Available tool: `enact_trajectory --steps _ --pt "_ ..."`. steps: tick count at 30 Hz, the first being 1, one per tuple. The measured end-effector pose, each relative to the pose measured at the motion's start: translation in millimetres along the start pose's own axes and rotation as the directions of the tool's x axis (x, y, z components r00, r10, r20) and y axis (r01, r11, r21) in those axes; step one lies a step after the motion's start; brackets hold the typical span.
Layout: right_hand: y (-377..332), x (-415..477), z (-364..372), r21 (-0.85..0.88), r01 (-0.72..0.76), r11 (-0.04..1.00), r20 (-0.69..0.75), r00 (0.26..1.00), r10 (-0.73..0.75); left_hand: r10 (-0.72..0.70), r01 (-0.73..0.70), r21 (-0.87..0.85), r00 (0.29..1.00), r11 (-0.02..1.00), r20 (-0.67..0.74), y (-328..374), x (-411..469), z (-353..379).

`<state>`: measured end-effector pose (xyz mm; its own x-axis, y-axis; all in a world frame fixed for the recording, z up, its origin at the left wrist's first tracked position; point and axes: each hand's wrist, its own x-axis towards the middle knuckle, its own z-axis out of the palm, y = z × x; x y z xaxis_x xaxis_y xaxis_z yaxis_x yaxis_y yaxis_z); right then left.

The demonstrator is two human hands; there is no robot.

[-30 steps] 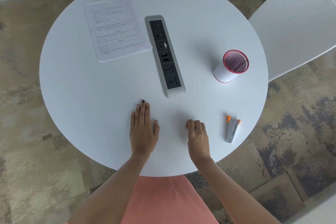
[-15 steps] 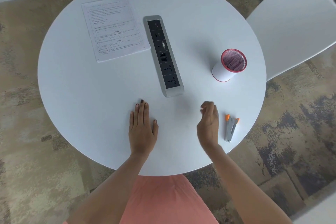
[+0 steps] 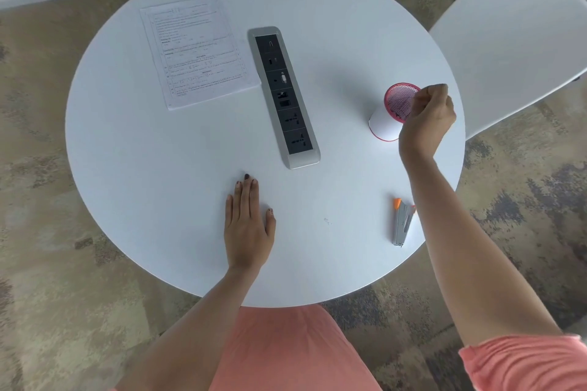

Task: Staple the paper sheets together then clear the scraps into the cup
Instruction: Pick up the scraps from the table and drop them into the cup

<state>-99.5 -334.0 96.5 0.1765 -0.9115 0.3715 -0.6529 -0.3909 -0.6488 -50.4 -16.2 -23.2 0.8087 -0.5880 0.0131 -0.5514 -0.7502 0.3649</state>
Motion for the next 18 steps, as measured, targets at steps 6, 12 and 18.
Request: enact_trajectory --steps 6,12,18 --pt "8 22 5 -0.094 0.011 0.995 0.085 0.996 -0.003 -0.002 0.002 0.01 1.0 1.0 0.001 0 0 1" --pt "4 -9 -3 -0.041 0.1 0.994 0.013 0.995 -0.099 -0.004 0.004 0.005 1.0 1.0 0.006 0 -1 0" --pt "10 -121 -19 0.128 0.165 0.978 0.299 0.934 -0.196 -0.009 0.009 0.006 1.0 1.0 0.022 0 -1 -2"
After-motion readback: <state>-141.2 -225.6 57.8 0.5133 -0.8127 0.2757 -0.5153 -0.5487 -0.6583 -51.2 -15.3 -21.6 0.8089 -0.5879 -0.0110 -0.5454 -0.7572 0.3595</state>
